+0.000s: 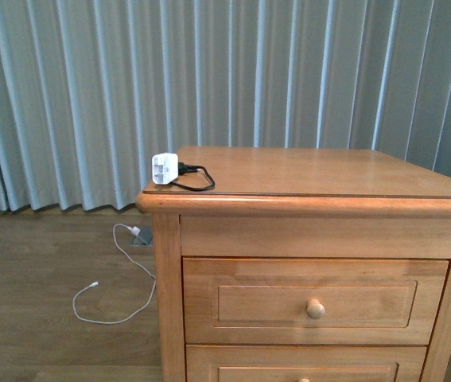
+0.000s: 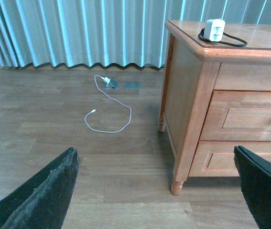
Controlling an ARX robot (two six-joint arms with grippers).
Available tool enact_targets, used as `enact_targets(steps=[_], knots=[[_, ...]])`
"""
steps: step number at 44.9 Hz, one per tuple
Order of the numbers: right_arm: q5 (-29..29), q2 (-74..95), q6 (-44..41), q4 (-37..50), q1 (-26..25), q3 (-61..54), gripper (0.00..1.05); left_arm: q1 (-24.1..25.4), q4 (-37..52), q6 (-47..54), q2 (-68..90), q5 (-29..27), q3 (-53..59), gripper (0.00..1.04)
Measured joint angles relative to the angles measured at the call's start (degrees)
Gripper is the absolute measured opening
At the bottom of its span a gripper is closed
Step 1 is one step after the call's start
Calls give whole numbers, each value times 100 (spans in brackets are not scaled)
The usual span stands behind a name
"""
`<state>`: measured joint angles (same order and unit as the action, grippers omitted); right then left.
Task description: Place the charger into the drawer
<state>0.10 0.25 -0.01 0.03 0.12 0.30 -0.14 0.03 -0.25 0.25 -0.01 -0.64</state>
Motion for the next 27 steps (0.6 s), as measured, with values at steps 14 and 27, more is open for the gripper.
enact_targets(steps=[14, 27], knots=[[0, 0, 0, 0, 0, 0, 96, 0, 0, 0, 0, 0, 0, 99], [0, 0, 0, 0, 0, 0, 96, 0, 0, 0, 0, 0, 0, 99]])
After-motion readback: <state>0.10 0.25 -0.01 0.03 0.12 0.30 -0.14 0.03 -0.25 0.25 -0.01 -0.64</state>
